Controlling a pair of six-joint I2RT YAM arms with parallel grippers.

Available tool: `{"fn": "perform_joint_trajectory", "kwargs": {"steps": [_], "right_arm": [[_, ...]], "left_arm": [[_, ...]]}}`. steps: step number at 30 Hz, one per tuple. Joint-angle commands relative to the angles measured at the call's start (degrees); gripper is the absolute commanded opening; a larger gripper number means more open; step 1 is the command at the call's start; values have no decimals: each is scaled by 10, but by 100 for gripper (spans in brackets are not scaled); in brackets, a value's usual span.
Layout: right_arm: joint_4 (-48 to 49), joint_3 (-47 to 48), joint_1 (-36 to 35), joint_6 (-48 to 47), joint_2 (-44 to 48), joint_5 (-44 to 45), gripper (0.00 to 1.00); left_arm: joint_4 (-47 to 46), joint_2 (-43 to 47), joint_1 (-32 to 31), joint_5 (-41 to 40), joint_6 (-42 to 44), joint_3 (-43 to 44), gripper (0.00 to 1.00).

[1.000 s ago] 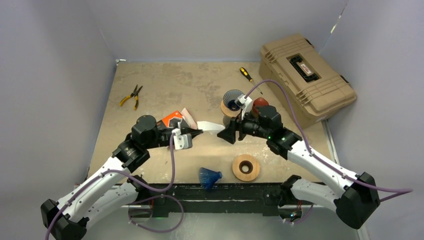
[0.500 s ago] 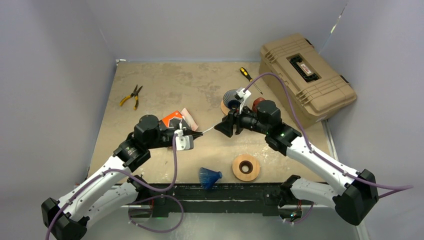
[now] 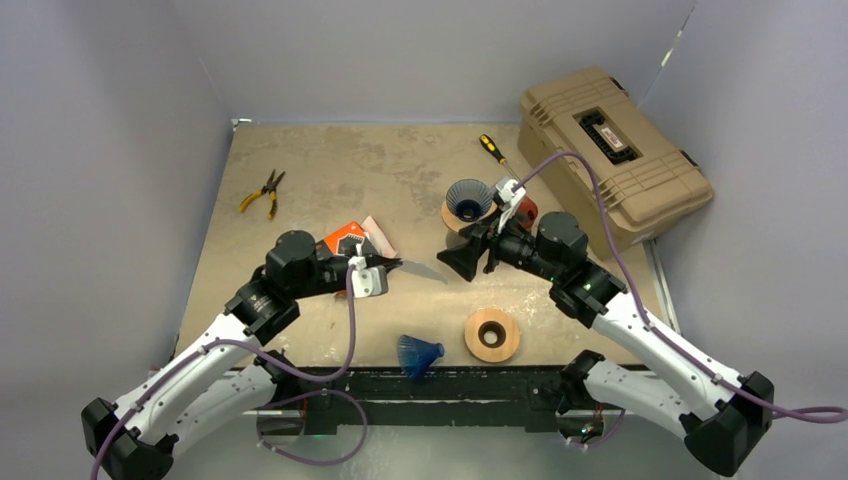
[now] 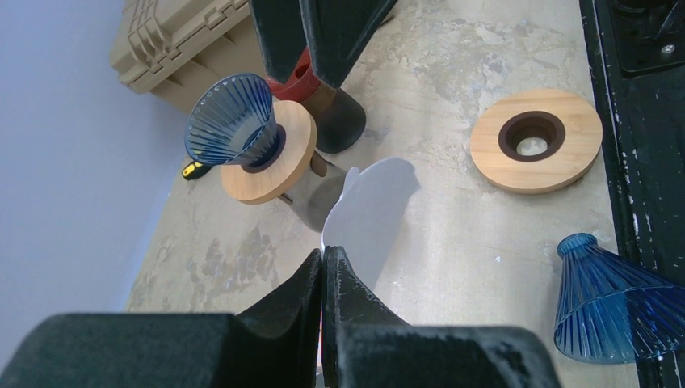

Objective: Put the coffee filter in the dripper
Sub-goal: Place the coffee filter in the coffee dripper.

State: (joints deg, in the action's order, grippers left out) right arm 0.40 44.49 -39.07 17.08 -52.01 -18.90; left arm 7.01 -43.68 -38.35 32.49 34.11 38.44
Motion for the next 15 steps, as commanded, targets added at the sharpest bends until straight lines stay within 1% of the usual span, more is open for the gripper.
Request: {"fn": "perform_joint_trajectory", "kwargs": {"steps": [1,4,15], "right_arm": [[-3,-18,-2,-36,-6,4,83],[-3,-24,-2,-43,-22,-12,85],[-1,-27,-3,-42,-40,-2,86]], "left_arm": [[-16,11,-2,14,-1,5,0],[-25,10,-2,25,-5,5,0],[-35,10,-1,40,-18,5,0]]}}
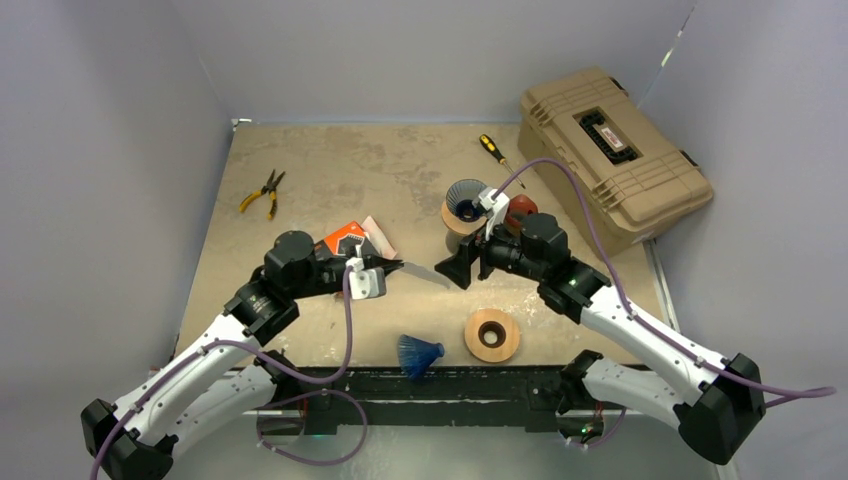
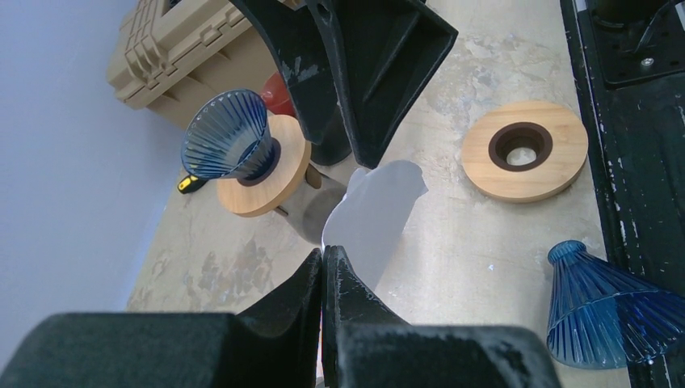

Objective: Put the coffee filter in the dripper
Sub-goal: Place the coffee filter in the coffee dripper.

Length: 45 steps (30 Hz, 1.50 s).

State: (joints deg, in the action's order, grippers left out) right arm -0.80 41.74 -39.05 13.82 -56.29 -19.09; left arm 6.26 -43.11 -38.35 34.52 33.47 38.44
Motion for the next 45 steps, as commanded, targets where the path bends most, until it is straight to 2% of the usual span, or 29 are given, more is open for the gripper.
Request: {"fn": "perform_joint_trajectory", "kwargs": {"steps": [1,16,32,45], "right_arm": [[11,1,-3,-9,2,-1,86],[9,-1,-3,-10,57,7,91],[17,-12,-7,-6,13,-9,90],[40,-21,-16,-5,36,39,88]], "left_arm": [[-29,5,-2,20,-14,6,0],[-18,6,-1,11,-17,6,0],[-30,7,-2,19,-28,7,0],[-53,-5,-2,27,-58,5,0]]}}
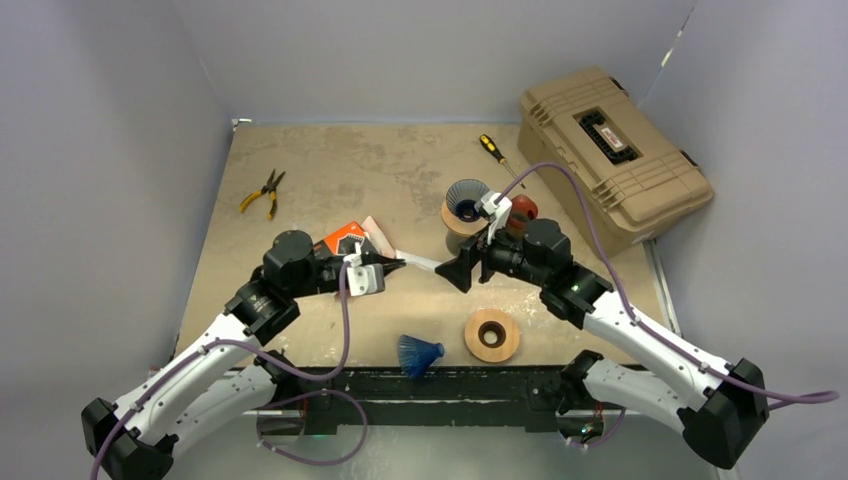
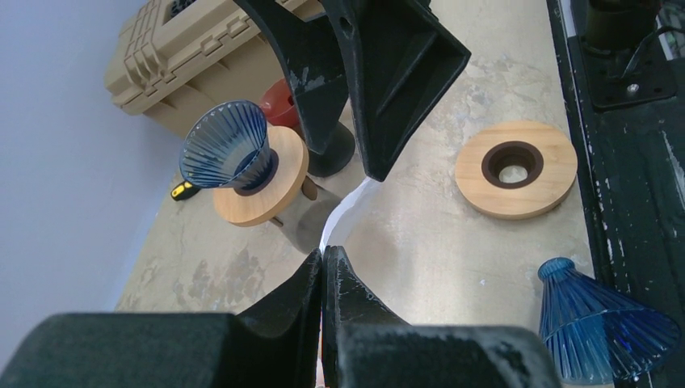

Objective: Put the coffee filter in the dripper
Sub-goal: Place the coffee filter in the coffee dripper.

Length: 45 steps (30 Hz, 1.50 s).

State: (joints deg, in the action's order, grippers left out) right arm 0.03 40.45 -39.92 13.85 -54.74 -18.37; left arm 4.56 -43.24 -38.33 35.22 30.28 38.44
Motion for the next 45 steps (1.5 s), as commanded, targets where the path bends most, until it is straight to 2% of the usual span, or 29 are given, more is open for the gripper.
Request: {"fn": "perform_joint_trajectory", "kwargs": {"steps": [1,10,18,30,41,43,45], "right_arm": [[34,-10,-8,-6,23,37,88],[49,-10,-18,-15,23,71,82],[56,-7,-27,-28,36,94,71],[54,-20,-30,-54,68,79,70],[48,-33,-31,-41,57,76,70],[49,-28,-32,-39,52,76,69],[54,-22,-32,-39,50,74,63]], "left_arm": [[-36,-5,-2,24,-29,4,0],[-75,-24,-2,43,-59,3,0],[-86,-44,-2,38,-87,7,0],[-156,-70,-2,-4,-172,0,0],[-200,-61,-2,-19,-196,-12,0],[-202,-61,-2,-15,-196,-12,0],[-201,-64,-2,-12,-194,-10,0]]}}
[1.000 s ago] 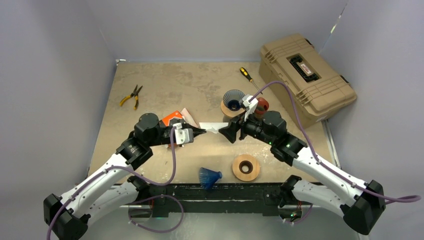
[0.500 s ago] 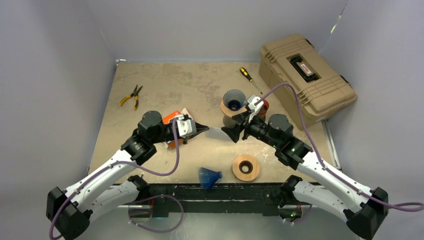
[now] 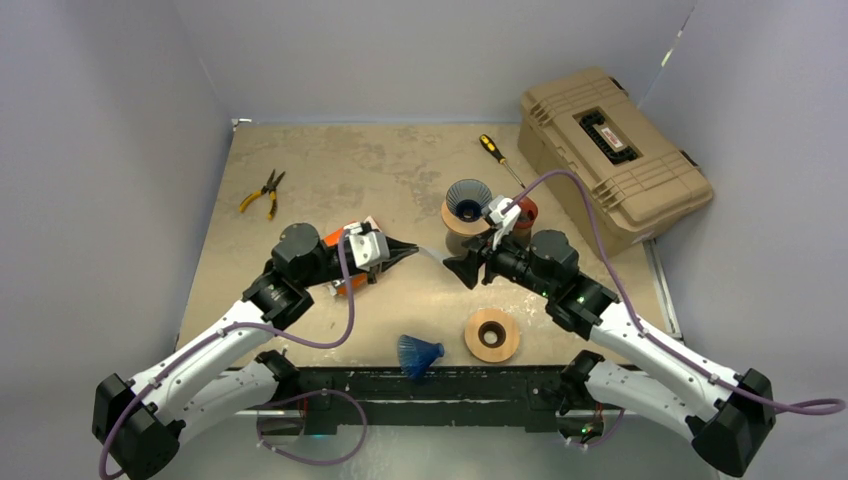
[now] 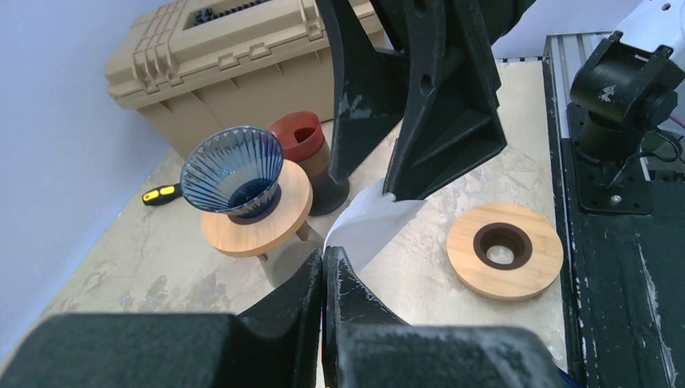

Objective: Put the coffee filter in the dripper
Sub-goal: Place the coffee filter in the coffee dripper.

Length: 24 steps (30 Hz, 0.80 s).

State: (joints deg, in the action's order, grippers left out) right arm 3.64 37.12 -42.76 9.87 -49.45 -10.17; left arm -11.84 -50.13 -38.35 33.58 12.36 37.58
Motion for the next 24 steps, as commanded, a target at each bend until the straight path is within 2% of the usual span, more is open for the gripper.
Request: {"fn": "perform_joint_trajectory", "kwargs": {"steps": [1,3,6,8,9,13,16,17,18,19,21,24], "right_arm": [[19,16,-4,-1,-4,-10,59],[22,28,-4,-8,-3,-18,50],[25,44,-4,-20,-7,-40,30],[19,52,-5,-27,-13,-52,13],[16,55,-5,-29,-15,-55,0],[13,56,-5,-23,-9,-47,0],[12,68,-5,-14,-1,-30,0],[12,77,-5,-12,0,-28,0],[12,81,-4,-12,0,-28,0],[10,88,-4,-14,-1,-26,0],[1,103,-5,-17,-7,-25,0],[-17,119,-4,-17,-15,-24,0]], "left_arm": [[-36,3,-2,6,-15,-1,0],[-35,-4,-2,12,-15,4,0],[-36,-21,-2,22,-15,14,0],[-40,-30,-2,23,-17,21,0],[-42,-34,-2,23,-17,24,0],[-49,-50,-2,21,-17,40,1],[-60,-58,-2,15,-21,50,13],[-67,-60,-2,12,-22,52,12],[-72,-61,-2,10,-22,54,6],[-78,-63,-2,5,-22,55,4],[-86,-66,-2,-11,-22,60,19],[-93,-65,-2,-36,-20,62,28]]}}
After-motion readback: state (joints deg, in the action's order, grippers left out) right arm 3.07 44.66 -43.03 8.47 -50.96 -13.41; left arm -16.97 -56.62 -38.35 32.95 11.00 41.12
